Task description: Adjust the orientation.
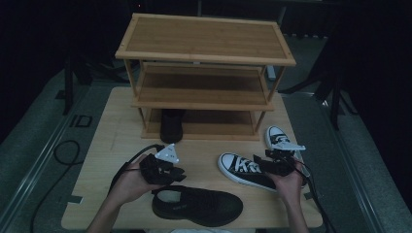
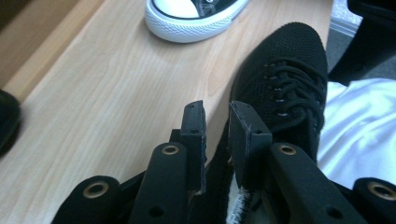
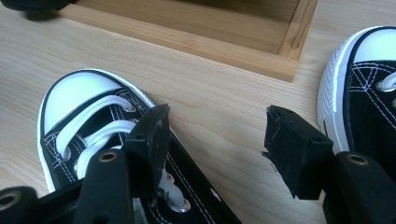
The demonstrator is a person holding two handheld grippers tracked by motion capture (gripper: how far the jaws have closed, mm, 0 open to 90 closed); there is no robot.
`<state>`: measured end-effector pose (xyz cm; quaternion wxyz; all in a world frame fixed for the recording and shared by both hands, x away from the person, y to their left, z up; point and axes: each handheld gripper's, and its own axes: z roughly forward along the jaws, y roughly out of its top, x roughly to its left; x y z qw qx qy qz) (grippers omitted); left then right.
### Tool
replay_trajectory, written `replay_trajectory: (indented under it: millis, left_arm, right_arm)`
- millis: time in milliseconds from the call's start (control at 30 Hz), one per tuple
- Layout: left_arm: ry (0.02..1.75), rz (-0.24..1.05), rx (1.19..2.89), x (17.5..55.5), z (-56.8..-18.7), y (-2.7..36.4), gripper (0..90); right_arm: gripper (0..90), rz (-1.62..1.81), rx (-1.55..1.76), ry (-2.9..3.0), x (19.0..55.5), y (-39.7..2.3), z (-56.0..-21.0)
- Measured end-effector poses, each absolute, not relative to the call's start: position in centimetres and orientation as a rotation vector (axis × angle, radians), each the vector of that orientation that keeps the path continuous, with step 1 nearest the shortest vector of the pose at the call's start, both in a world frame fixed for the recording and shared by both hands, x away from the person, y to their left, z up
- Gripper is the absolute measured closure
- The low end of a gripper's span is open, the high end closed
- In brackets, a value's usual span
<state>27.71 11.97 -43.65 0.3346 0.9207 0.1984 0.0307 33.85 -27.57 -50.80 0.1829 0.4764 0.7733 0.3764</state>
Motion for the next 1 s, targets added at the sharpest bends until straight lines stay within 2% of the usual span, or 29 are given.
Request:
replay_trajectory:
  millis: [367, 633, 800, 900, 1000]
  left_arm:
    - [0.441, 0.052, 2.481, 26.8, -43.7, 11.9, 74.9]
    - [0.415, 0.007, 2.542, 27.2, -44.9, 11.4, 74.4]
    - [0.416, 0.026, 2.628, 27.4, -45.7, 10.7, 74.5]
    - [0.423, 0.039, 2.667, 27.6, -46.2, 10.1, 76.9]
    - [0.421, 0.059, 2.68, 27.7, -46.1, 10.0, 85.0]
  right_arm:
    - [40.2, 1.062, 1.345, 2.183, 33.9, -27.6, -50.8]
    - [40.2, 1.063, 1.344, 2.181, 33.9, -27.6, -50.8]
    - [40.2, 1.063, 1.344, 2.181, 33.9, -27.6, -50.8]
    - [40.2, 1.062, 1.344, 2.181, 33.9, -27.6, -50.8]
    - [40.2, 1.063, 1.343, 2.181, 33.9, -27.6, -50.8]
